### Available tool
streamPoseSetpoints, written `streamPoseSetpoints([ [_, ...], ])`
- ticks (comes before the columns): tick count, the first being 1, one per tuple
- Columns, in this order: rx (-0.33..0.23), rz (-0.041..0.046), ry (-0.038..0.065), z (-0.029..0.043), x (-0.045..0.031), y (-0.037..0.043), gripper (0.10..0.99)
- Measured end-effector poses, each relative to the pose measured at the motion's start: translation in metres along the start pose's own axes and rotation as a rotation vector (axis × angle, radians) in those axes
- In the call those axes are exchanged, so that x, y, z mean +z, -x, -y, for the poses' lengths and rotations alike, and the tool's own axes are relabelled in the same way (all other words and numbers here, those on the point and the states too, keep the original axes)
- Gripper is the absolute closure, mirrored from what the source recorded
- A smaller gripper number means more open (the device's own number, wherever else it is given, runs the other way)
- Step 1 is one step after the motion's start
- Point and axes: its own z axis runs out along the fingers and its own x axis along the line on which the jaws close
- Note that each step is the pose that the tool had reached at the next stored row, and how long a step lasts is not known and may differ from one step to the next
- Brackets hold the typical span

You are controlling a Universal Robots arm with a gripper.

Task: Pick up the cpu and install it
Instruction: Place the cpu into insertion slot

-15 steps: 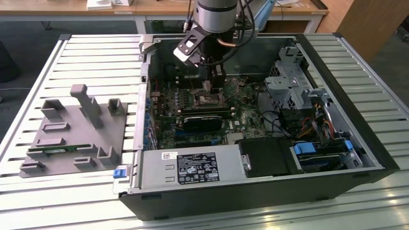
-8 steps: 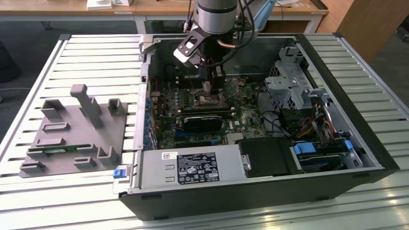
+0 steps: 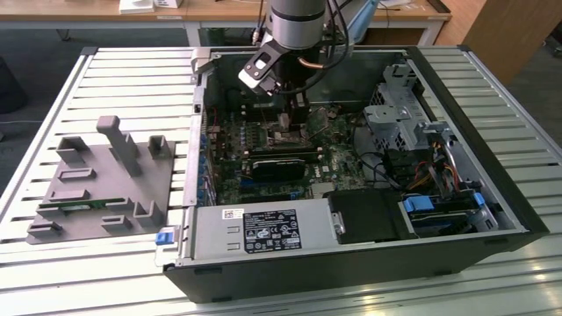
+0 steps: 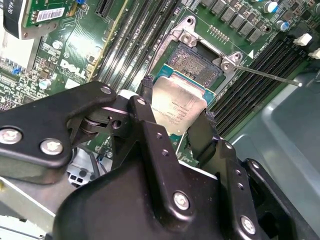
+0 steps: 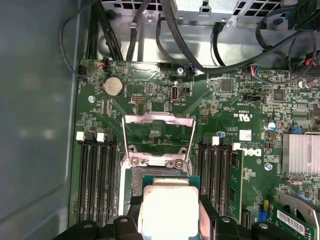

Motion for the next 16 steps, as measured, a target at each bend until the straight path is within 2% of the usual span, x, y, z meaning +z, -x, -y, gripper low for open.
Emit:
streamPoseSetpoints([
  [4,0.0,0.0002,0.0,0.0002,0.0029,-0.0012,0.553],
  [12,-0.016,-0.0007,0.0,0.0008,0.0152,-0.0046,0.553],
  [16,-0.016,-0.0007,0.0,0.001,0.0187,-0.0046,0.553],
])
